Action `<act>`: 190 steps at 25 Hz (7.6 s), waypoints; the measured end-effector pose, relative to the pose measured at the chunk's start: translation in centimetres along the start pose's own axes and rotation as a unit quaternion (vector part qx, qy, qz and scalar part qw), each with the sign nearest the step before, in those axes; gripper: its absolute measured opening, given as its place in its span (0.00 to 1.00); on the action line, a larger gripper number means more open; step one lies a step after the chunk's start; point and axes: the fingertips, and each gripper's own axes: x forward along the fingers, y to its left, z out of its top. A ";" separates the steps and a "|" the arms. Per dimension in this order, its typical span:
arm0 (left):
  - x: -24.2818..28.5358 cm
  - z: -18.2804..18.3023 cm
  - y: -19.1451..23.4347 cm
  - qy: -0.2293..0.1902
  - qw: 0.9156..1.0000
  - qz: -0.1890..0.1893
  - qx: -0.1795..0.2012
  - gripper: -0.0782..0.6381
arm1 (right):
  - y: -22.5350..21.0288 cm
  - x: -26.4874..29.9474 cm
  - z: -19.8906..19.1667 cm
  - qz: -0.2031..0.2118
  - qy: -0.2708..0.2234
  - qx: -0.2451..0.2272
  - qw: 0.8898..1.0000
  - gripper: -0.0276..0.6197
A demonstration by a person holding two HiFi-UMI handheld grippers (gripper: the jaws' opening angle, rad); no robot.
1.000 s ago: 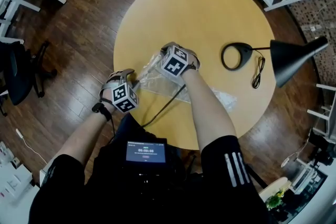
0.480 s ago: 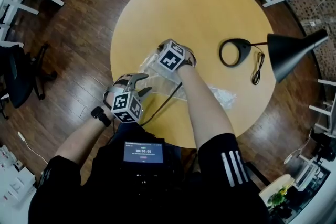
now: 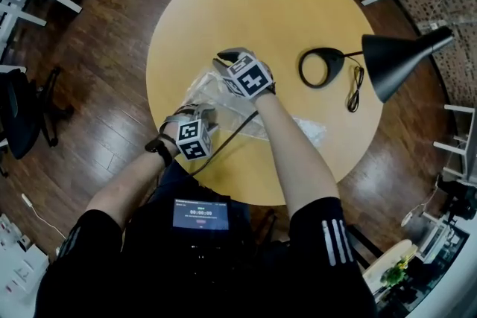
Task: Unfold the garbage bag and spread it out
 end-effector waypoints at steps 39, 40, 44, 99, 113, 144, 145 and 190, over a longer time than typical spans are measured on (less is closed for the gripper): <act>-1.1 -3.0 -2.0 0.051 0.995 -0.084 0.014 0.40 | 0.6 -0.4 -12.3 -0.019 0.189 -0.159 0.969 0.11; -1.0 -3.1 -2.0 0.050 0.995 -0.082 0.013 0.40 | 0.5 -0.3 -12.0 -0.018 0.184 -0.158 0.970 0.12; -1.3 -3.3 -2.0 0.053 0.996 -0.073 0.017 0.40 | 0.4 -0.1 -12.4 -0.015 0.191 -0.145 0.971 0.16; 1.6 1.4 -7.1 0.058 0.988 -0.115 0.079 0.41 | -0.1 -9.5 -18.2 -0.014 0.097 0.088 0.991 0.23; 1.0 0.4 -7.5 0.062 0.988 -0.115 0.080 0.41 | -1.7 -9.2 -19.0 -0.049 0.117 0.053 0.991 0.07; -0.2 9.2 -9.9 0.005 0.985 -0.136 0.109 0.41 | -1.2 -15.7 -22.8 -0.034 0.078 0.129 0.988 0.24; 0.6 10.0 -10.5 0.002 0.984 -0.141 0.114 0.41 | -1.1 -15.7 -23.2 -0.032 0.078 0.136 0.987 0.24; 5.0 7.5 -14.2 0.062 0.975 -0.176 0.123 0.41 | -4.4 -16.3 -21.9 -0.088 0.057 0.102 0.989 0.17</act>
